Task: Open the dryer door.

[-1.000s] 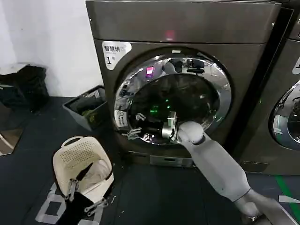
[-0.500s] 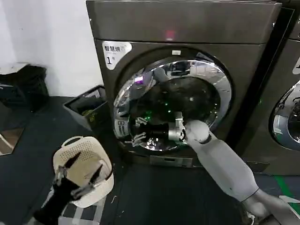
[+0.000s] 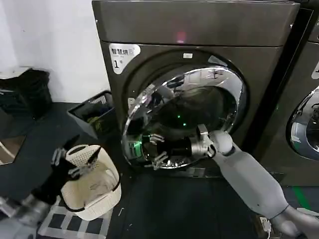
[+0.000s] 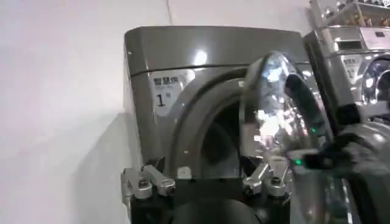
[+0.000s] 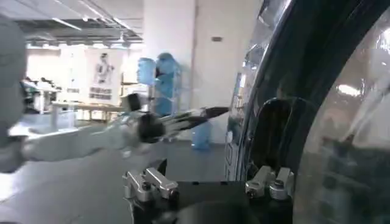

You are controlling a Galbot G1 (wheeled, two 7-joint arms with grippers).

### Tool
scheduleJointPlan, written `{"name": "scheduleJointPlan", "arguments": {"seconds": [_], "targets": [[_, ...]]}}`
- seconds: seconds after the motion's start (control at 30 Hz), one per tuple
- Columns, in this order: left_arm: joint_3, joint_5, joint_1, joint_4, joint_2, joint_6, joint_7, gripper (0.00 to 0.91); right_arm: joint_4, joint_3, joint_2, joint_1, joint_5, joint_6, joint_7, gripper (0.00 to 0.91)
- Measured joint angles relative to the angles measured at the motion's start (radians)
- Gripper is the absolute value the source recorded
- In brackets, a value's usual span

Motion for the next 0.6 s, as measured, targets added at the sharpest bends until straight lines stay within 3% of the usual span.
{"name": "scheduleJointPlan", "arguments": {"seconds": [0.3, 0.6], "targets": [[0.039, -0.018, -0.115, 0.073, 0.056, 0.003, -0.004, 0.907, 0.014, 0.011, -0.055, -0.018, 0.034, -0.013, -0.156, 0.907], [0.114, -0.03, -0.214, 0.136, 0.127, 0.002, 0.024, 0.907, 0.068, 0.037, -0.124, -0.054, 0.058, -0.012, -0.173, 0.907]]}}
